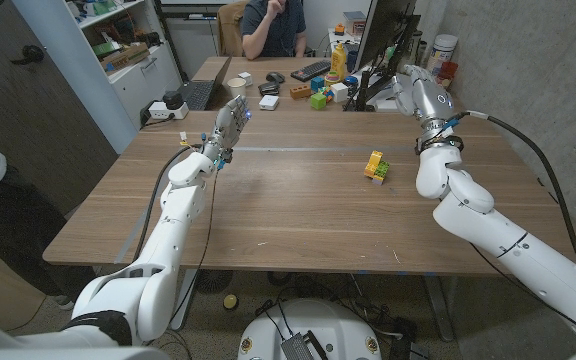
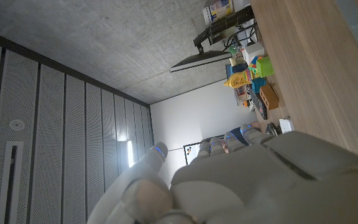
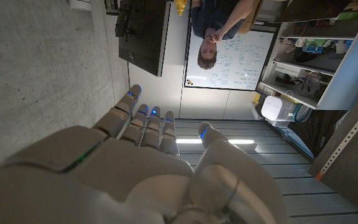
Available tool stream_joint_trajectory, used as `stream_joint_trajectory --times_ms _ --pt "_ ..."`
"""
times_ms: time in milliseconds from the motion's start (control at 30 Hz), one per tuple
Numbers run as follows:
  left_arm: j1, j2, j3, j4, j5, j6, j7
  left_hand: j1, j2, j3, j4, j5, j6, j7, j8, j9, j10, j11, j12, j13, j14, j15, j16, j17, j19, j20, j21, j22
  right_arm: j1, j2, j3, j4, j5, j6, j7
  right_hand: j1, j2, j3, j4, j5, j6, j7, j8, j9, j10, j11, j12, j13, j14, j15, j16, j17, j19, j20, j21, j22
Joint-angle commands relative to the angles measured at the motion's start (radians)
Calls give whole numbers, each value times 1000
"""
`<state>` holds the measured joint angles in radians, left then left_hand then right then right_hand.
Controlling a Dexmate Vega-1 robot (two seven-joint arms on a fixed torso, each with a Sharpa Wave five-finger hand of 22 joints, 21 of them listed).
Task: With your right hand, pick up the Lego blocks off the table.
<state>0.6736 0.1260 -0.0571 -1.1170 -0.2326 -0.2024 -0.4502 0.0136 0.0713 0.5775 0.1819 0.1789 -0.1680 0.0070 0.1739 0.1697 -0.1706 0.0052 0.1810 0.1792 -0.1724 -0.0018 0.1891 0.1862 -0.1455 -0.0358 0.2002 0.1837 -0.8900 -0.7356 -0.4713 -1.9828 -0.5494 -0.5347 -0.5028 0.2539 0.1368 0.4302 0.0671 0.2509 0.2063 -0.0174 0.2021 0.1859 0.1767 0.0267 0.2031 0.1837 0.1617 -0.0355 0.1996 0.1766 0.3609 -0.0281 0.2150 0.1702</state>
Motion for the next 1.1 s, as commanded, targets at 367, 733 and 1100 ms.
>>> stream_joint_trajectory --times_ms 367,733,1100 --pt "14 -4 -13 -15 -21 5 -17 -11 67 -11 1 8 -77 1 6 6 -149 3 6 4 -176 4 9 2 -8 3 3 4 47 12 -77 -27 -134 -132 145 90 -79 -22 -120 -26 38 -112 -1 1 -30 -35 -14 6 -39 25 -12 4 23 133 -4 3" --pt "17 -7 -12 -22 -20 -4 -19 -12 60 -18 -1 8 -76 1 7 5 -148 4 7 4 -176 6 9 2 -7 3 4 4 73 10 -107 -19 -164 -194 243 132 -111 -30 -166 -23 53 -92 -1 1 -42 -30 -15 6 -39 37 -10 3 85 133 9 2" --pt "20 -6 -7 -31 -20 -12 -21 -12 58 -23 -2 9 -75 2 7 5 -146 3 8 4 -174 6 10 1 -6 3 4 4 107 7 -146 10 -182 -250 326 147 -123 -43 -182 -22 98 -116 10 2 -45 -51 -13 6 -40 40 -8 5 101 141 3 1"
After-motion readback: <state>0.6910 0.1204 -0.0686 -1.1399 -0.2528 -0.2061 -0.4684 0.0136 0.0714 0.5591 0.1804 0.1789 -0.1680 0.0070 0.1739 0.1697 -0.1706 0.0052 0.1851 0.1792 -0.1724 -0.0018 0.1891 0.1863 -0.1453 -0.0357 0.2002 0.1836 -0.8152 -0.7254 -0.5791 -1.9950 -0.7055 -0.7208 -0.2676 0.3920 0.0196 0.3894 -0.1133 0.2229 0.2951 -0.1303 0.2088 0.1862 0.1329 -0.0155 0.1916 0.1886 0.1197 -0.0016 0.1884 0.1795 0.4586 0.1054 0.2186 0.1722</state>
